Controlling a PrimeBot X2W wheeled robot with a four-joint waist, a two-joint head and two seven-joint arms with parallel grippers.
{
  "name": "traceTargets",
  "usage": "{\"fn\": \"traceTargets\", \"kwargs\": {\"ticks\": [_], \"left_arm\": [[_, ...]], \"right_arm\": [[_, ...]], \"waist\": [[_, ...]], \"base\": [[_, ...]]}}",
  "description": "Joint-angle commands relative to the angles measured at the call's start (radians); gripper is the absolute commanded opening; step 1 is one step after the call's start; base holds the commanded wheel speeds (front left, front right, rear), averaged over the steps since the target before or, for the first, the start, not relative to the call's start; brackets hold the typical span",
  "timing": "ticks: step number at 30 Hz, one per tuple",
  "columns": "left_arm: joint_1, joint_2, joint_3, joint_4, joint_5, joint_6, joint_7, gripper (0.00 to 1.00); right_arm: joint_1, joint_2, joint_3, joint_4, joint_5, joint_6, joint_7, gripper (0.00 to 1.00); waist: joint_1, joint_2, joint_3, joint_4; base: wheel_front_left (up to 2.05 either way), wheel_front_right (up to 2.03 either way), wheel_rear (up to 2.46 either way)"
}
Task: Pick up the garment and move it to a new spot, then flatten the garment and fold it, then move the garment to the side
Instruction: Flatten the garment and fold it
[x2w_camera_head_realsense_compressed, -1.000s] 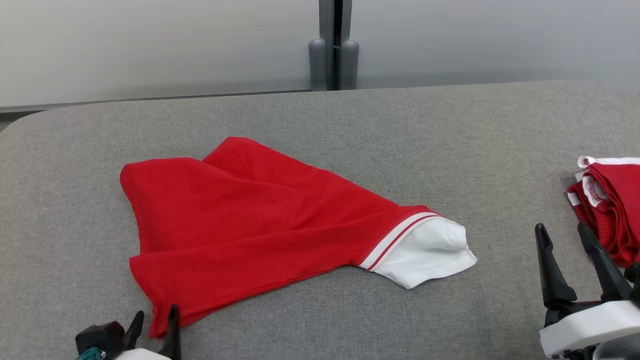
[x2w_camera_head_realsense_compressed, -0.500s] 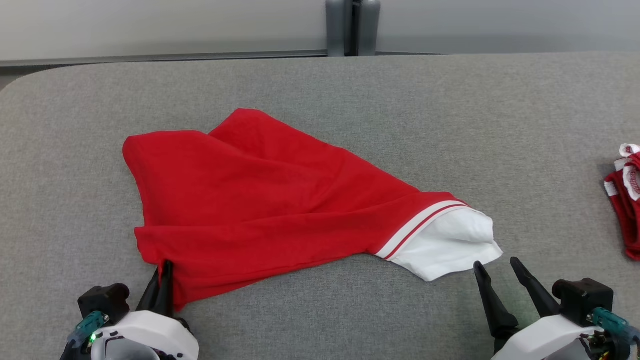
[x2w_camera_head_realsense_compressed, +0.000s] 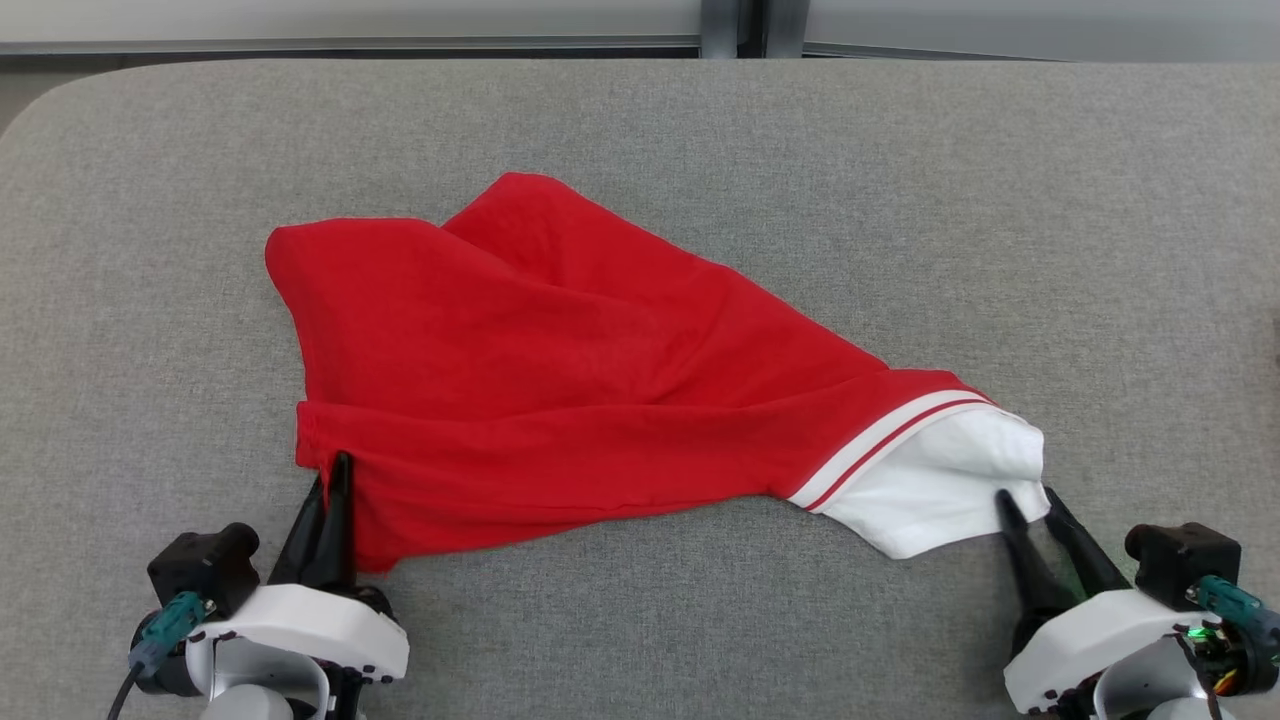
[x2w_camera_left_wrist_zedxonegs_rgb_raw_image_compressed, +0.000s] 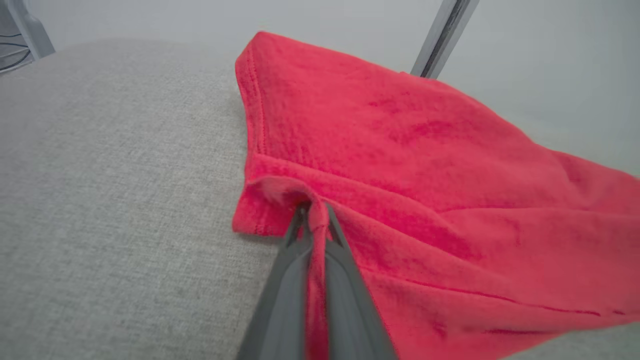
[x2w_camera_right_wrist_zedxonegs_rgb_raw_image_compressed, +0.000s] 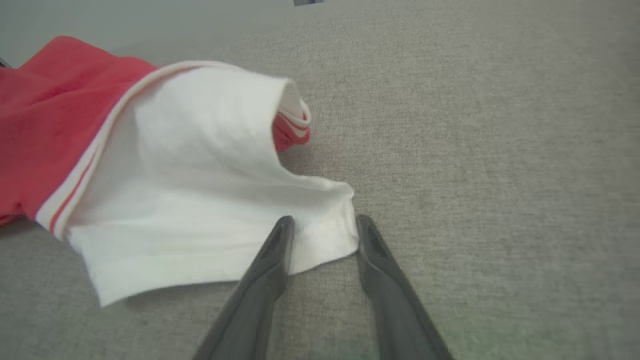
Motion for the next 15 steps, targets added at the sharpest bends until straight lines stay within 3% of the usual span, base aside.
{"fn": "traceTargets", "kwargs": {"ticks": [1, 6, 15], "left_arm": [[-0.017, 0.010, 0.006, -0.024, 0.006, 0.006, -0.010, 0.00], [-0.003, 0.045, 0.028, -0.152, 0.033, 0.036, -0.019, 0.00], [-0.052, 0.129, 0.070, -0.413, 0.085, 0.082, 0.034, 0.00]], "right_arm": [[0.000, -0.004, -0.004, 0.014, 0.012, 0.000, -0.005, 0.00], [0.004, -0.029, -0.041, -0.070, 0.029, -0.001, -0.050, 0.00], [-0.034, -0.093, -0.112, -0.351, 0.009, -0.001, -0.053, 0.00]], "waist": [[0.0000, 0.0000, -0.001, 0.000], [0.0000, 0.0000, -0.028, -0.013], [0.0000, 0.0000, -0.092, -0.054]], "base": [[0.00, 0.00, 0.00], [0.00, 0.00, 0.00], [0.00, 0.00, 0.00]]}}
